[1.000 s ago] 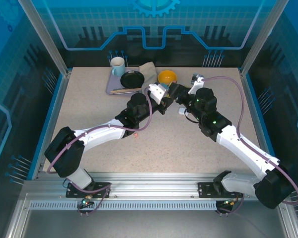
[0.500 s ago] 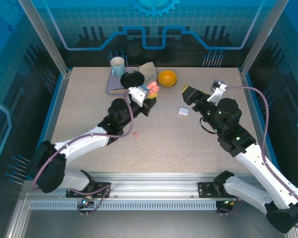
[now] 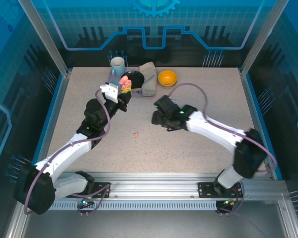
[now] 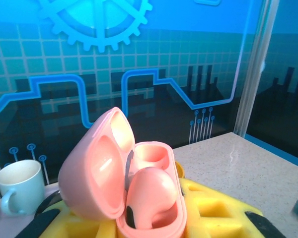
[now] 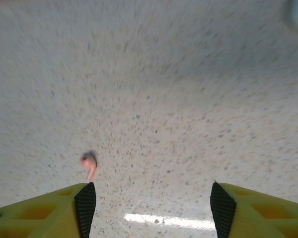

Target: Insert the wireless bluetooth earbuds into the charging case

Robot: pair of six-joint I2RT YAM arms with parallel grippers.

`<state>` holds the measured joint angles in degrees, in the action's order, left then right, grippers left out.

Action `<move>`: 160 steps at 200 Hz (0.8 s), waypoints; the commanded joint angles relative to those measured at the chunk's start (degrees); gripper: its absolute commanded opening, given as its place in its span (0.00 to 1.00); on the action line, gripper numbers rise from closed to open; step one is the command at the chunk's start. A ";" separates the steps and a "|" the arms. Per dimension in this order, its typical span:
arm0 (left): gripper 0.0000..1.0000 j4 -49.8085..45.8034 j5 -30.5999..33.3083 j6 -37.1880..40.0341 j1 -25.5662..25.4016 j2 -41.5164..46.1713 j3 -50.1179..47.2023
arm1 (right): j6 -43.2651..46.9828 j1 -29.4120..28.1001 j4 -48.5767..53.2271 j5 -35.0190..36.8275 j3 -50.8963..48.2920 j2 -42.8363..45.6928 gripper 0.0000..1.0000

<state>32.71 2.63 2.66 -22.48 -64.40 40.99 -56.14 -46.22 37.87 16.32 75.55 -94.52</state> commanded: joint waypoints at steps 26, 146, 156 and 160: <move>0.00 2.42 3.86 -4.67 3.93 3.79 -1.84 | -1.55 -5.89 14.35 1.29 17.18 -19.01 0.63; 0.00 3.85 4.93 -9.66 9.46 5.73 -2.14 | -3.02 -10.57 26.52 1.62 45.13 -42.35 0.60; 0.00 3.84 4.84 -9.80 9.69 5.82 -2.23 | -2.84 -10.80 26.90 1.61 46.35 -43.45 0.59; 0.00 3.79 4.79 -9.82 9.79 5.89 -2.23 | -2.80 -10.82 27.11 1.53 46.86 -43.85 0.59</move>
<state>33.41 6.68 -5.67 -13.67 -60.14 39.57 -58.08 -56.01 60.58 17.17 119.09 -135.13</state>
